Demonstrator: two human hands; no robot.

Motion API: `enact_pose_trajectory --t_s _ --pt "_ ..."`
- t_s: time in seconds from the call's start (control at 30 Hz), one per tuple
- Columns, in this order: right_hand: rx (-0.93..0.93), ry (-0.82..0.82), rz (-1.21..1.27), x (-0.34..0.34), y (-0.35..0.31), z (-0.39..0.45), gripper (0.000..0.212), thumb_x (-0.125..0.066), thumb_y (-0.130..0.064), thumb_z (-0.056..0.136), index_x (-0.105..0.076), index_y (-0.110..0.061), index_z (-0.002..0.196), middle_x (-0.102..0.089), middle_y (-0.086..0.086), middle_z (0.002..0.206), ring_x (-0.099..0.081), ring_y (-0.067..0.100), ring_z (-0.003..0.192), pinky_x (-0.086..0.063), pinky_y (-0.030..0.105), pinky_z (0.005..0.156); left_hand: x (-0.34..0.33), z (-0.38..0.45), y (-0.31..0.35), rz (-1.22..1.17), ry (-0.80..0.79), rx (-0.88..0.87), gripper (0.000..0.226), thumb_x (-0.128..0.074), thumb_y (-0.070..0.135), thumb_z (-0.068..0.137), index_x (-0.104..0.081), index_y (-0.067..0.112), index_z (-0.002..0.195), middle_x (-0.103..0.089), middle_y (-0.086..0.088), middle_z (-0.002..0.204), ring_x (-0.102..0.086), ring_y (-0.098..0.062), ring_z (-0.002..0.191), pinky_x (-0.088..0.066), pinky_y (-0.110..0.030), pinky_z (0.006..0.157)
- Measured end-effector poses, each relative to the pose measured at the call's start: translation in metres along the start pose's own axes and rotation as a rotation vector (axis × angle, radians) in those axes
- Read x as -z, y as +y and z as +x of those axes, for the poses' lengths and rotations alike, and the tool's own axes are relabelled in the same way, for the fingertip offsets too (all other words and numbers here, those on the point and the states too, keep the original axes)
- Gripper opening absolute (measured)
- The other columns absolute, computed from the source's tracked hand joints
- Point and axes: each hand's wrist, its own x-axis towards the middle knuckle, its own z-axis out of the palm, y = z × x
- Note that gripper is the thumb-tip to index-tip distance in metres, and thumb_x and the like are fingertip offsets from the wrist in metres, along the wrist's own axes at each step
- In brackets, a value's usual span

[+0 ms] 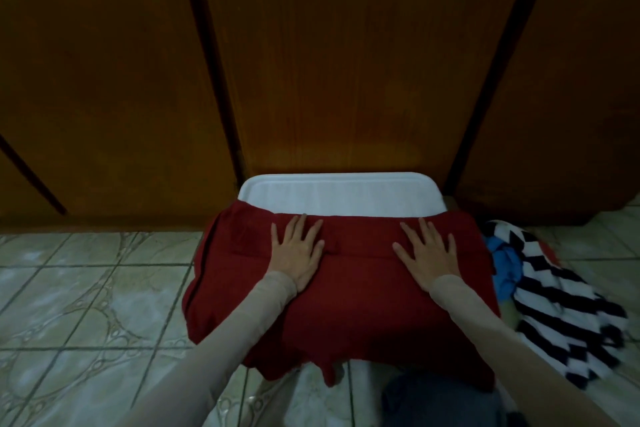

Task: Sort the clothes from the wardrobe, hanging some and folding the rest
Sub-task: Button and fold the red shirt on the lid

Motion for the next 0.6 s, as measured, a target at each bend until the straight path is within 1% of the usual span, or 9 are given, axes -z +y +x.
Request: enact_pose_trajectory --t_s 0.1,0.17,0.33,0.6 --pt "0.023 -0.062 -0.06 0.001 0.011 -0.006 0.063 -0.015 -0.059 0.095 0.007 -0.034 0.148 0.011 0.002 0.158 0.012 0.019 0.145 0.012 0.041 0.115 0.0 0.001 -0.001 -0.035 -0.073 0.025 0.055 -0.015 0.05 0.099 -0.002 0.033 0.15 0.003 0.001 0.159 0.009 -0.017 0.145 0.014 -0.051 0.112" --pt "0.037 -0.079 -0.068 0.001 0.012 -0.006 0.065 -0.015 -0.061 0.094 0.01 -0.034 0.147 0.014 0.002 0.157 0.014 0.019 0.144 0.013 0.041 0.114 0.0 0.002 -0.003 -0.025 -0.093 0.024 0.058 -0.016 0.055 0.097 0.002 0.035 0.149 0.006 0.001 0.159 0.012 -0.018 0.145 0.015 -0.053 0.111" --pt "0.064 -0.043 -0.07 0.001 0.013 0.005 0.064 -0.016 -0.062 0.093 0.007 -0.036 0.148 0.011 0.001 0.158 0.013 0.019 0.144 0.012 0.042 0.115 -0.001 0.01 -0.003 -0.008 -0.073 0.036 0.059 -0.015 0.058 0.096 0.002 0.037 0.149 0.007 0.004 0.158 0.012 -0.017 0.145 0.015 -0.055 0.11" --pt "0.089 -0.019 -0.065 0.001 0.012 0.046 0.065 -0.015 -0.064 0.092 0.005 -0.036 0.148 0.01 0.002 0.158 0.013 0.019 0.144 0.012 0.042 0.116 -0.007 0.051 -0.012 -0.007 -0.035 0.065 0.06 -0.014 0.061 0.094 0.002 0.041 0.148 0.006 0.007 0.158 0.011 -0.014 0.145 0.014 -0.055 0.111"
